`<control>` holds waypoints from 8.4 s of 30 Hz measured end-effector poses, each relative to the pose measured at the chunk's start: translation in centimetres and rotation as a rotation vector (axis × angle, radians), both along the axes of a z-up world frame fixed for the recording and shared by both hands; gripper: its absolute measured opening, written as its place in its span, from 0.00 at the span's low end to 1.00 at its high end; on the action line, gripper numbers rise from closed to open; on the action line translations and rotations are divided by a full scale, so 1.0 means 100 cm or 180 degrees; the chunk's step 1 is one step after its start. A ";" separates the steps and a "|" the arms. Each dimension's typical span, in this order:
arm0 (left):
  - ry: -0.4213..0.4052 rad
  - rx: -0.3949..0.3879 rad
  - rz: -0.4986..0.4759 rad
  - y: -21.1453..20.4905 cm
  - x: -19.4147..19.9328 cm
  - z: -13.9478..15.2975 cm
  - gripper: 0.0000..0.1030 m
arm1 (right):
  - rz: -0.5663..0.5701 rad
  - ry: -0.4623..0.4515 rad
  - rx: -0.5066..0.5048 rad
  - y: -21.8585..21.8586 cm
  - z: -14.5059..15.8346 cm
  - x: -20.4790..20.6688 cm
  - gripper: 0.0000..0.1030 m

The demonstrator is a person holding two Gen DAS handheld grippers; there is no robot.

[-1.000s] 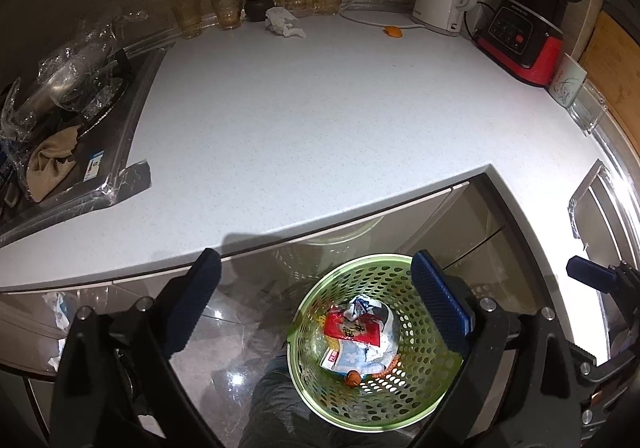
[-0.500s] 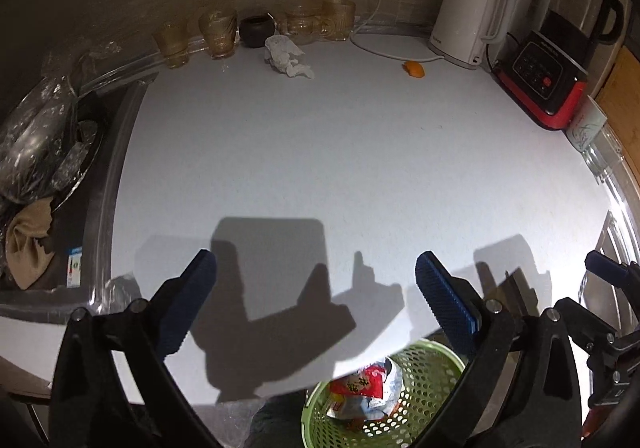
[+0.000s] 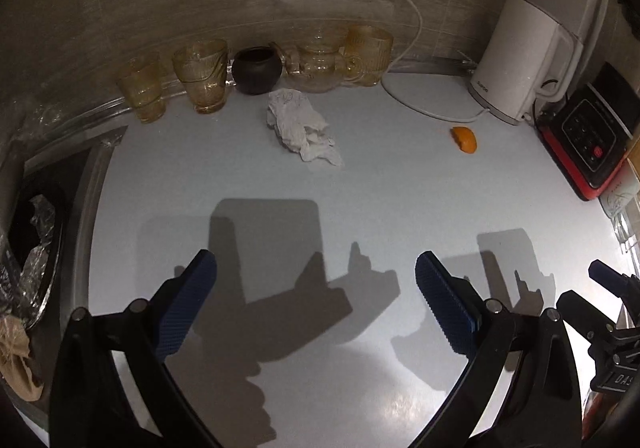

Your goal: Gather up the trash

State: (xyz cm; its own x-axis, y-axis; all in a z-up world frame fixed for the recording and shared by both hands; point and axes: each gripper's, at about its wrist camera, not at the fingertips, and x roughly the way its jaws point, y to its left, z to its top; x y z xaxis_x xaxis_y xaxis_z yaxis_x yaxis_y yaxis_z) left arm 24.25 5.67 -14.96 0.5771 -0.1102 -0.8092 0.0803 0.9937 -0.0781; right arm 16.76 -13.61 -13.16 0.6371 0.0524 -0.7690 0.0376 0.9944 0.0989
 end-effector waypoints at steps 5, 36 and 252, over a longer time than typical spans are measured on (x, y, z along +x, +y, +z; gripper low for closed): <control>0.0043 -0.0055 0.0071 -0.003 0.051 -0.013 0.92 | -0.0049 0.0004 -0.0068 -0.003 -0.008 0.048 0.98; 0.0180 0.0049 0.0260 -0.009 0.201 -0.076 0.78 | -0.0266 0.0146 -0.0395 -0.043 -0.078 0.220 0.97; -0.1320 0.0059 0.0134 -0.048 -0.288 0.175 0.93 | -0.0226 -0.1151 0.0037 -0.050 0.152 -0.277 0.98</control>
State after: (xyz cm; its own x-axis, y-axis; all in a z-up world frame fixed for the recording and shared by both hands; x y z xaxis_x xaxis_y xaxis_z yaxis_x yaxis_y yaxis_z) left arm -4.51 0.84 2.51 0.8583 -0.0673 -0.5087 0.0605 0.9977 -0.0298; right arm -10.89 -18.61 2.07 0.8700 0.0057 -0.4931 0.0670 0.9893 0.1297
